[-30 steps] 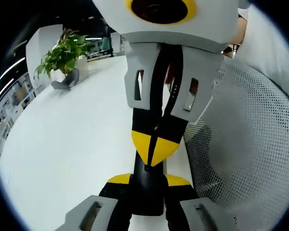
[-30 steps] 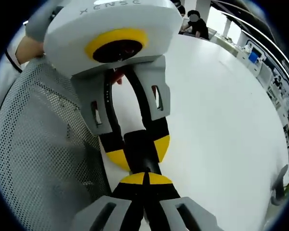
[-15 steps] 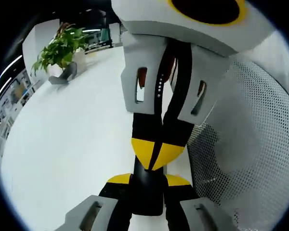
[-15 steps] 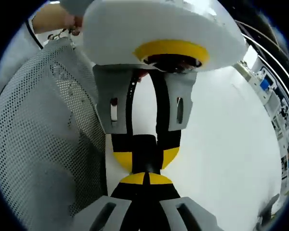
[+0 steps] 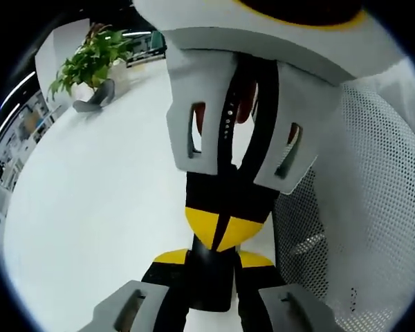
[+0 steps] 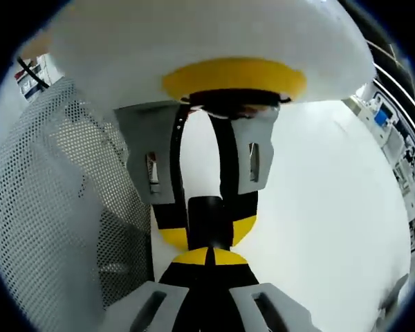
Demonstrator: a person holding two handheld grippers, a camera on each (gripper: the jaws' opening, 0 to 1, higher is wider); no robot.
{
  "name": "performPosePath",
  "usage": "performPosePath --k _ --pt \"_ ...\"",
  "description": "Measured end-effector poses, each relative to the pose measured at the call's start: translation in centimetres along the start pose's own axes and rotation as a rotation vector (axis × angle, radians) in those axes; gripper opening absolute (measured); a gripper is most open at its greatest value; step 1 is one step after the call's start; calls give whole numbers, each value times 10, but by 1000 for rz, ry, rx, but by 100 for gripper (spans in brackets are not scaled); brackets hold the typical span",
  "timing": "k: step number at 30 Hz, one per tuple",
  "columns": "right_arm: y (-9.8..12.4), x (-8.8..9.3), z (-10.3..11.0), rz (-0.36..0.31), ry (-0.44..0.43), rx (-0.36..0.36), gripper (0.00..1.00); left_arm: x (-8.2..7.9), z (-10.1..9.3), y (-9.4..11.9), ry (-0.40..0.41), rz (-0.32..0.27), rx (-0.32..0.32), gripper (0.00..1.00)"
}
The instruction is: Press the specified remote control buttons in sequence, fully releasing each button before pressing the next.
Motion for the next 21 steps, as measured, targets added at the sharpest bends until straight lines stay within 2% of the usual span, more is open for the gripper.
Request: performPosePath --k 2,3,4,5,10,13,18,21 --pt "1 0 -1 -63 -35 -31 0 0 0 0 3 9 -5 24" --pt "3 1 -2 -92 -80 -37 0 0 0 1 2 12 -5 24" --pt "4 1 -2 -105 -80 -46 0 0 0 1 1 16 -5 24" --pt "7 4 -1 -94 -51 -57 0 1 0 1 0 19 -5 24" --pt "14 13 -4 -89 -44 -38 0 1 0 1 0 32 -6 24" --pt "17 21 -7 -77 -54 -20 15 1 0 1 4 29 -8 24" --pt "19 23 -12 -87 -100 -19 20 3 1 0 8 12 -8 24" --pt "17 28 -8 -62 -119 -36 32 3 1 0 6 7 -7 24"
Point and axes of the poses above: the point that each gripper's makers call its tool centre point, and the gripper's own axes: y roughly backward along the fingers, z roughly to its left, x roughly out of its underside, the point moved 2 cm from there along y, roughly backward along the fingers, and after that the axes turned 10 degrees about -z, right-handed, at the moved point
